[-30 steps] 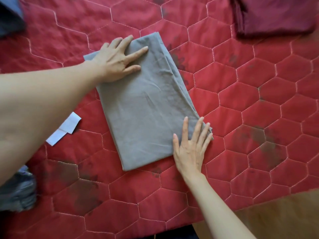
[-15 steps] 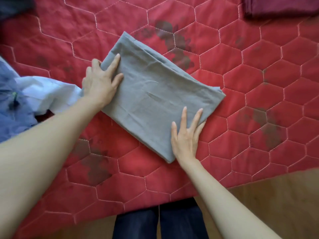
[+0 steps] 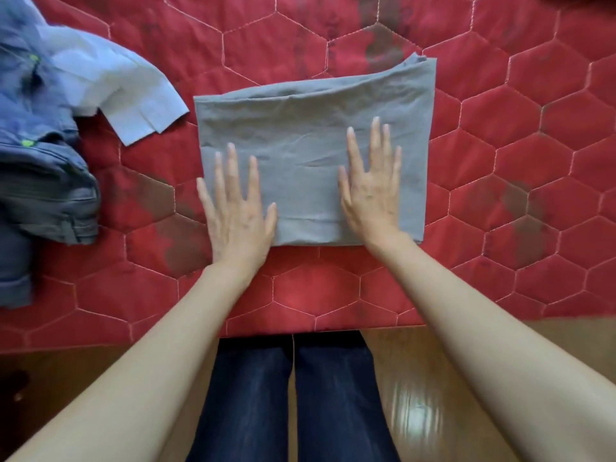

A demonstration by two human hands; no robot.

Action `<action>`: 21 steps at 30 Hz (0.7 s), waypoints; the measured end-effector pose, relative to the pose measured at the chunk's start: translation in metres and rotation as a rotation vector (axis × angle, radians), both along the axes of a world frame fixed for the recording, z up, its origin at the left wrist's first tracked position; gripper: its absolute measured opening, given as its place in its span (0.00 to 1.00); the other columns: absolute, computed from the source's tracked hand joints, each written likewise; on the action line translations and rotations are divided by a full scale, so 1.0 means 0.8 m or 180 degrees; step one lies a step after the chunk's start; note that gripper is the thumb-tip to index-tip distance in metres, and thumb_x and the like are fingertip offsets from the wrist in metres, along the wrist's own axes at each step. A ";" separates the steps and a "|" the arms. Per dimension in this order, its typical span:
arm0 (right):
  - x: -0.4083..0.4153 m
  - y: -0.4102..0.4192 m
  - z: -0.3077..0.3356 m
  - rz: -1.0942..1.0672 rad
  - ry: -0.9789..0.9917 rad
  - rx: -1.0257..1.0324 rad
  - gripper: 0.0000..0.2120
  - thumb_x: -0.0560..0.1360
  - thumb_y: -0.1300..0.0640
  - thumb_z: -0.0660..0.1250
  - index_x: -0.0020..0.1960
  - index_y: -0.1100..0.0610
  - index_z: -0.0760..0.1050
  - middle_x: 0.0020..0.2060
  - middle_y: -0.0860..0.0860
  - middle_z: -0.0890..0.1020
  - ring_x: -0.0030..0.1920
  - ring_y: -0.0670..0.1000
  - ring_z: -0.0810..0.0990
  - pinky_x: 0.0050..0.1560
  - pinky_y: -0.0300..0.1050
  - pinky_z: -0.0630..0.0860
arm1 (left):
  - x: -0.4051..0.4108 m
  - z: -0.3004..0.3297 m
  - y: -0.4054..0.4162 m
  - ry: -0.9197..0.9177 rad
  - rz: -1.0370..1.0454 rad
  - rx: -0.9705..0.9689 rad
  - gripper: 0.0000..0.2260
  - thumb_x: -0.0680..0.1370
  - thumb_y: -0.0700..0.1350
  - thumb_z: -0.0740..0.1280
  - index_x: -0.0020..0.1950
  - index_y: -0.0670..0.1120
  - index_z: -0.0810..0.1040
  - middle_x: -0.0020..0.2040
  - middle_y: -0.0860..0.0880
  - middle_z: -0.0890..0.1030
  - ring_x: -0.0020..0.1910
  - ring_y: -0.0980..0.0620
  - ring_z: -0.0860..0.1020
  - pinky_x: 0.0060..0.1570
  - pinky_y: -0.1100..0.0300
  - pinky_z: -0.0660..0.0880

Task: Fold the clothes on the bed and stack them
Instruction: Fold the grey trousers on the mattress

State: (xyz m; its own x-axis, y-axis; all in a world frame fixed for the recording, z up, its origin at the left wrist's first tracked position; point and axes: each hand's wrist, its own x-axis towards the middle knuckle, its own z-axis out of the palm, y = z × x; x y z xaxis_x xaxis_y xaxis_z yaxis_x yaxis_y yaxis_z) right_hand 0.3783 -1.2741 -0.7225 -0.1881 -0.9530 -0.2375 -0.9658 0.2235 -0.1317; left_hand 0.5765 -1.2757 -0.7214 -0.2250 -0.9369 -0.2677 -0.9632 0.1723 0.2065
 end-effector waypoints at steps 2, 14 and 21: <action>0.040 0.000 -0.005 0.0225 -0.0325 -0.0146 0.25 0.81 0.53 0.51 0.77 0.55 0.57 0.77 0.60 0.54 0.78 0.58 0.50 0.75 0.59 0.48 | -0.021 -0.008 0.002 0.0121 -0.0636 -0.0148 0.30 0.78 0.49 0.61 0.78 0.43 0.57 0.79 0.40 0.53 0.78 0.41 0.51 0.73 0.39 0.47; -0.015 0.070 -0.061 0.0093 0.0273 -0.0379 0.26 0.79 0.49 0.55 0.76 0.51 0.61 0.76 0.55 0.62 0.76 0.56 0.58 0.75 0.60 0.54 | 0.048 -0.077 0.002 -0.0021 -0.1242 -0.0771 0.26 0.81 0.52 0.53 0.79 0.50 0.56 0.78 0.43 0.57 0.78 0.43 0.55 0.74 0.41 0.52; -0.056 0.077 -0.040 -0.0060 0.0424 -0.0214 0.24 0.82 0.53 0.51 0.78 0.55 0.57 0.77 0.59 0.57 0.77 0.57 0.54 0.76 0.62 0.49 | 0.100 -0.054 -0.018 -0.0071 -0.1143 -0.0553 0.26 0.81 0.51 0.51 0.79 0.46 0.54 0.79 0.42 0.55 0.78 0.42 0.52 0.74 0.44 0.43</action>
State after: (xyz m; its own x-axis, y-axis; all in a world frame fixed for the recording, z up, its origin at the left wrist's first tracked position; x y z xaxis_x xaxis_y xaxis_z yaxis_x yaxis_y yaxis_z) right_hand 0.3338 -1.2124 -0.7545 -0.2319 -0.9619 -0.1449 -0.9714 0.2369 -0.0180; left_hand 0.6566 -1.2902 -0.7647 -0.5424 -0.8314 -0.1206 -0.8392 0.5294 0.1243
